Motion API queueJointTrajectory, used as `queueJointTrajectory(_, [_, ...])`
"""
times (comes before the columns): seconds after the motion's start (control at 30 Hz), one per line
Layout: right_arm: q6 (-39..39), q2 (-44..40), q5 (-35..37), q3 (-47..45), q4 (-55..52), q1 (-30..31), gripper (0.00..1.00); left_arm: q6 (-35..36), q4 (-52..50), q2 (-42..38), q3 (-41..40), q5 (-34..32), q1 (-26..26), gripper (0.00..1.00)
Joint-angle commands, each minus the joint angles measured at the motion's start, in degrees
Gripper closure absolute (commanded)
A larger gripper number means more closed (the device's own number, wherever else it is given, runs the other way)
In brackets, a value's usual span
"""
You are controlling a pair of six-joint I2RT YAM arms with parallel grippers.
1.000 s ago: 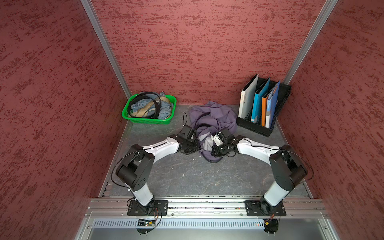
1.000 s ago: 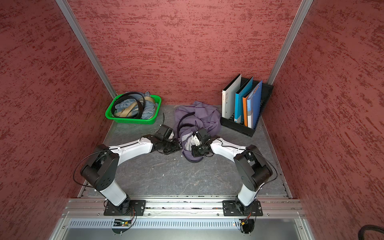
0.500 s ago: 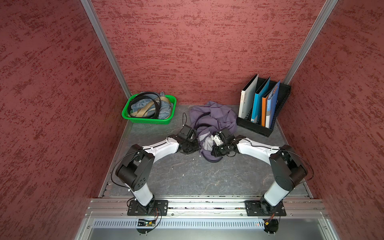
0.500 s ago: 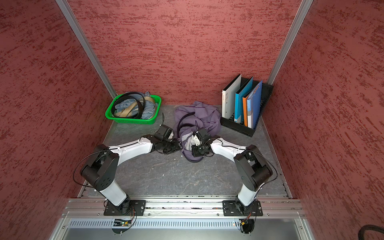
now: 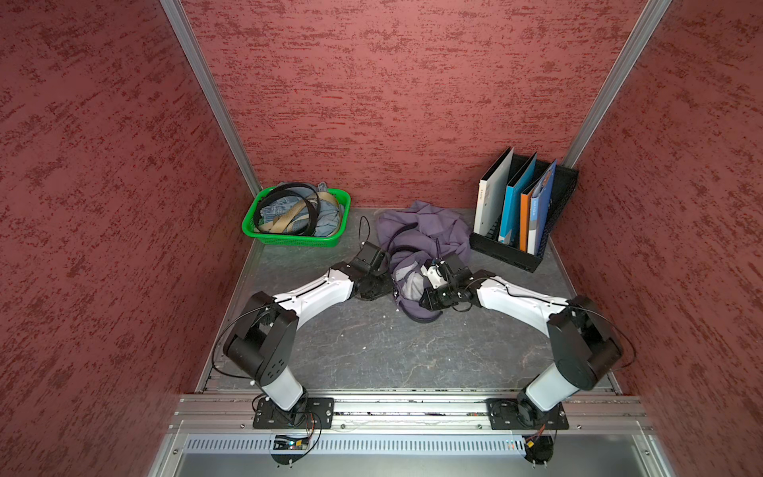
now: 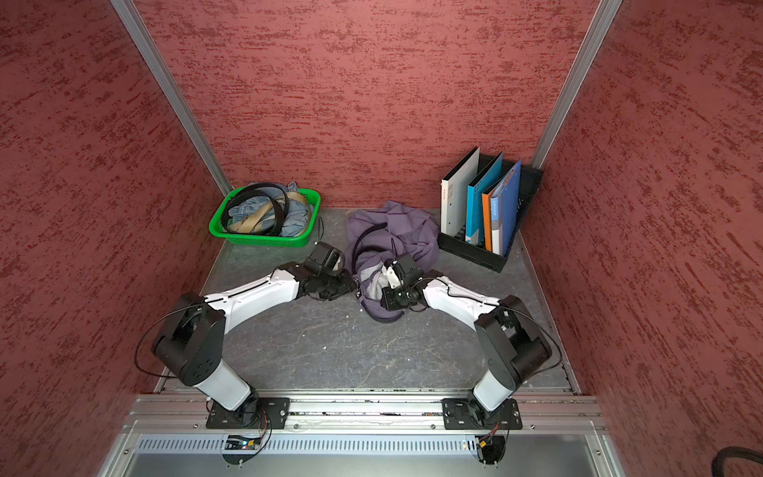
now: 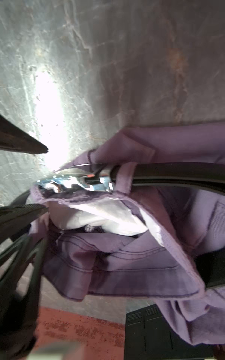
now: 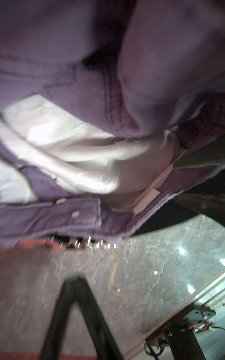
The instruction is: Remove the belt from the trousers
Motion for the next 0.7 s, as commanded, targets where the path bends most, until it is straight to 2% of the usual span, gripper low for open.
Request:
queueJointTrajectory(0.0, [-2.28, -6.03, 0.51, 1.10, 1.41, 3.22, 0.72, 1.54, -2.62, 4.26, 4.11, -1.63, 0.17, 0.56])
queueJointTrajectory(0.13, [-4.19, -5.82, 2.31, 4.96, -4.07, 6.02, 0.72, 1.56, -3.56, 7.42, 7.65, -1.52, 0.17, 0.56])
queueJointTrajectory(0.33, [-4.72, -3.91, 9.86, 6.95, -9.46, 9.14, 0.73, 0.83, -10.54, 10.12, 12.79, -3.13, -0.17, 0.65])
queueJointTrajectory(0.43, [-4.32, -3.74, 10.92, 6.51, -9.99, 9.44, 0.74, 0.90, -11.13, 9.64, 12.86, -3.35, -0.69, 0.67])
queueJointTrajectory(0.67, [-2.95, -3.25, 10.85, 4.79, -9.27, 9.62, 0.75, 0.77, -13.12, 7.13, 11.74, -3.70, -1.50, 0.65])
